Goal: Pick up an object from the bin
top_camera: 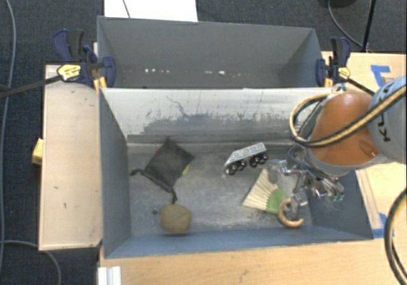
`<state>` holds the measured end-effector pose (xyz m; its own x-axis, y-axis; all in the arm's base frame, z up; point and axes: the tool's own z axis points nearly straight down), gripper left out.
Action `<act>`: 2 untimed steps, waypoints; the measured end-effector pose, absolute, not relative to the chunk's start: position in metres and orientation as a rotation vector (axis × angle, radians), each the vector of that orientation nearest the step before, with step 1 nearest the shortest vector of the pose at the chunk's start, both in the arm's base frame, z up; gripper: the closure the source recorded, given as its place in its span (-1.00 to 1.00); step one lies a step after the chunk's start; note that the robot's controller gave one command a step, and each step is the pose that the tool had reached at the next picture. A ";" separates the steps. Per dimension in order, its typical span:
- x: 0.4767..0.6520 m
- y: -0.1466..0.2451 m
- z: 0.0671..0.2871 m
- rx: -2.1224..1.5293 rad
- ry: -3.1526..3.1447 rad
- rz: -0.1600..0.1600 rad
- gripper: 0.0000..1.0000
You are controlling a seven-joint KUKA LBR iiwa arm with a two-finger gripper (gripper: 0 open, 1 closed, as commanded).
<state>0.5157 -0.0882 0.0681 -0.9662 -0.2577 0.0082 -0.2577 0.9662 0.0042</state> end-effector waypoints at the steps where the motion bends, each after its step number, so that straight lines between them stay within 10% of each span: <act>1: 0.514 -0.073 0.068 0.427 -3.106 -0.008 -1.00; 2: 0.512 -0.070 0.068 0.691 -3.060 -0.006 -1.00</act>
Offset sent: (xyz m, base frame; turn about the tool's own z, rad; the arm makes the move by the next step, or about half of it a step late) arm 0.0049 0.0365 0.0019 0.1755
